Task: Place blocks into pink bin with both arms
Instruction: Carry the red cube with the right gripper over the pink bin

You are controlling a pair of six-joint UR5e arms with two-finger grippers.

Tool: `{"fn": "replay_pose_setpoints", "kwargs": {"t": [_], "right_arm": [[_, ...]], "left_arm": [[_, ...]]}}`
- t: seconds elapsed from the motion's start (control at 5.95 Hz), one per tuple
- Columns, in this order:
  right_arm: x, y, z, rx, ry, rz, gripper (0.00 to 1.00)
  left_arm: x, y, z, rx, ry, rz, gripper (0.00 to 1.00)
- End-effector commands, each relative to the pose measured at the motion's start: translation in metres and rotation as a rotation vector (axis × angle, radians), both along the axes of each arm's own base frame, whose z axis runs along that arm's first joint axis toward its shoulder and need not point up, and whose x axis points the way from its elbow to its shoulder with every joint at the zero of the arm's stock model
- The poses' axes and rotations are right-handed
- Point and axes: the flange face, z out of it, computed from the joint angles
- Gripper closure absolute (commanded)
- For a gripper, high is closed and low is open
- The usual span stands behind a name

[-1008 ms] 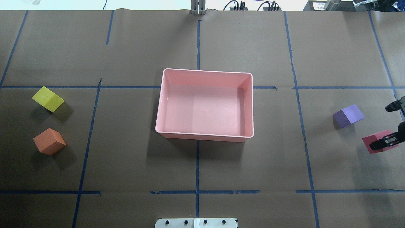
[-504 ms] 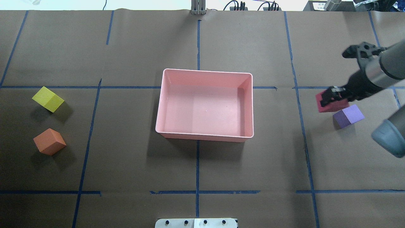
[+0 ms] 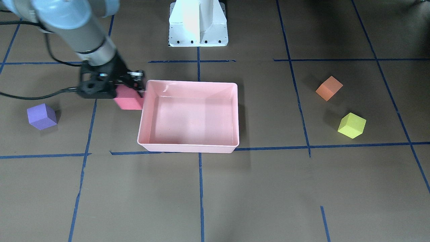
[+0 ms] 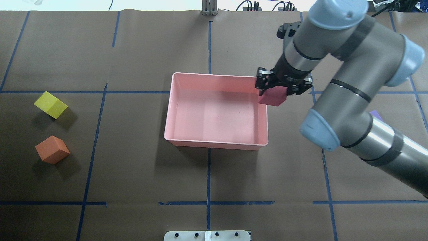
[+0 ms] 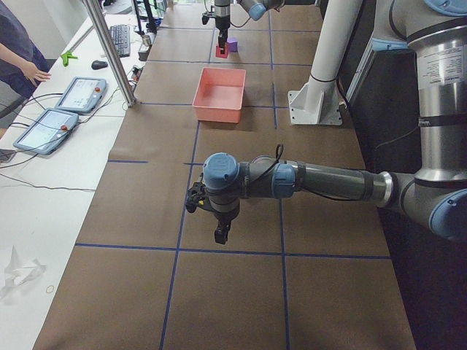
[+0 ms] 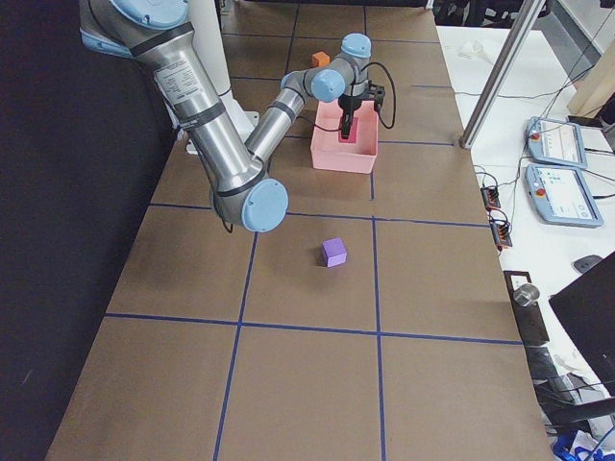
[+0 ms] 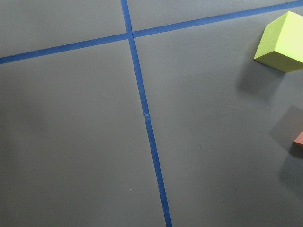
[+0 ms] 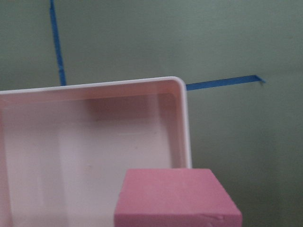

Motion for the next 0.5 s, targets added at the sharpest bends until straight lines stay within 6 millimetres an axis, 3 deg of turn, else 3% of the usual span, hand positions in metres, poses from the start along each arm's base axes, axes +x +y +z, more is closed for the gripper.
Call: {"fn": "replay_pose_setpoints", "kwargs": {"t": [0.0,0.17,0.34], "right_arm": [[-0.079,0.003,-0.063,-0.082,0.018,0.117,0.00],[-0.081,0.003,-0.064,-0.068,0.024,0.128,0.00],[-0.070,-0.007,-0.060,-0.047,0.029,0.114,0.00]], "left_arm": [[0.003,-0.010,-0.022,0.069,0.011,0.003,0.00],[0.008,-0.039,-0.047,0.220,0.012,0.012,0.00],[0.023,-0.050,-0.053,0.289,0.022,0.039,0.00]]}}
